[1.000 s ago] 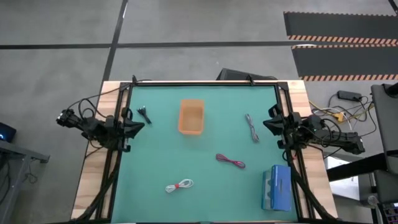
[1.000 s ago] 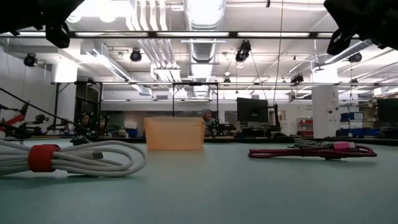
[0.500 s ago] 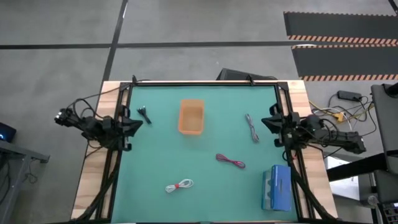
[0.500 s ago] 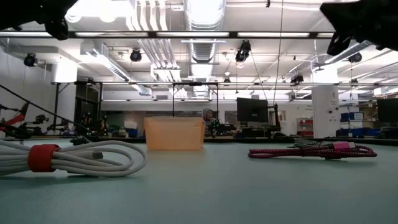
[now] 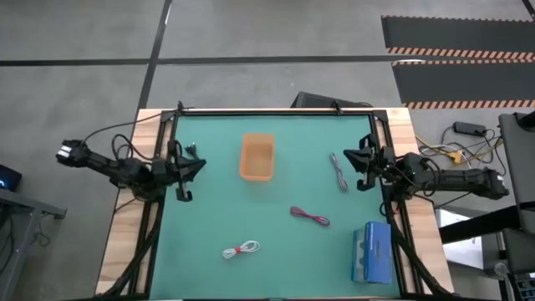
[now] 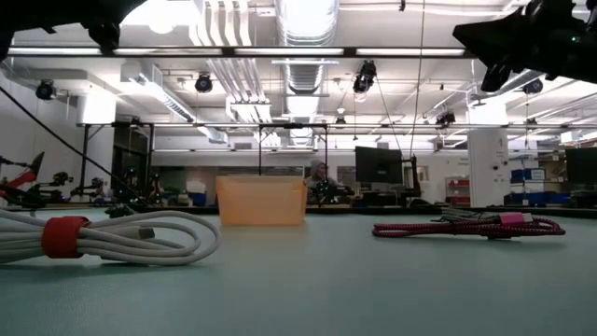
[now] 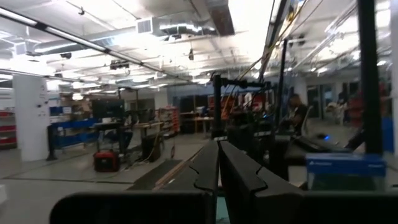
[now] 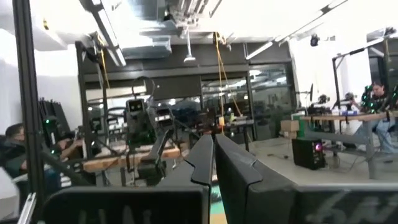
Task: Pick and place USB-C Cables
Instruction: Put the black and white charger cable into the orange bin
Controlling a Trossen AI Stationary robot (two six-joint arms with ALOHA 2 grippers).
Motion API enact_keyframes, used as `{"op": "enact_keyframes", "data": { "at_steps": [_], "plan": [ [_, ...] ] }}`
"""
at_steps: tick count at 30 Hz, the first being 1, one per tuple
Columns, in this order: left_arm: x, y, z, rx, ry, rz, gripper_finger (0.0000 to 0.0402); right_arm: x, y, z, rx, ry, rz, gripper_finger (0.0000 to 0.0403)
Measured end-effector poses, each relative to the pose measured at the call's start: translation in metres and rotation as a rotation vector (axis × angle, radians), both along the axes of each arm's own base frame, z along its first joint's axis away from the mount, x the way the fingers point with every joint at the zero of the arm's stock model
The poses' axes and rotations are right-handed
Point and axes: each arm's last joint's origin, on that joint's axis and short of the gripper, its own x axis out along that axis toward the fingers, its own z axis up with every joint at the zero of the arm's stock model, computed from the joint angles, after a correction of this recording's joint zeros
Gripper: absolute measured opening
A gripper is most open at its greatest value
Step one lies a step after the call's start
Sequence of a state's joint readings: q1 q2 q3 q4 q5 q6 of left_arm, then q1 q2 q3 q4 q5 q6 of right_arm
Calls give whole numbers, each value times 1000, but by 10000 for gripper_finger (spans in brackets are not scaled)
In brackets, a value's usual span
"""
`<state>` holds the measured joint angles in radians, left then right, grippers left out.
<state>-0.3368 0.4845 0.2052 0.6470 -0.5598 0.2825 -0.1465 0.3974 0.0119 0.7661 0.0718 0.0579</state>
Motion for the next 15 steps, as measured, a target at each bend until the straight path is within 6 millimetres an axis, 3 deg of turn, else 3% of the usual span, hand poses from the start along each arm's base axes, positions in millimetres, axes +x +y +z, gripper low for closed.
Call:
{"op": "enact_keyframes", "data": {
  "at_steps": [6, 15],
  "plan": [
    [6, 4, 0, 31, 30, 56, 0, 21, -3, 7, 11, 94, -8, 9],
    [4, 9, 2, 157, 68, 175, 0, 50, -8, 42, 54, 146, -1, 9]
  ]
}}
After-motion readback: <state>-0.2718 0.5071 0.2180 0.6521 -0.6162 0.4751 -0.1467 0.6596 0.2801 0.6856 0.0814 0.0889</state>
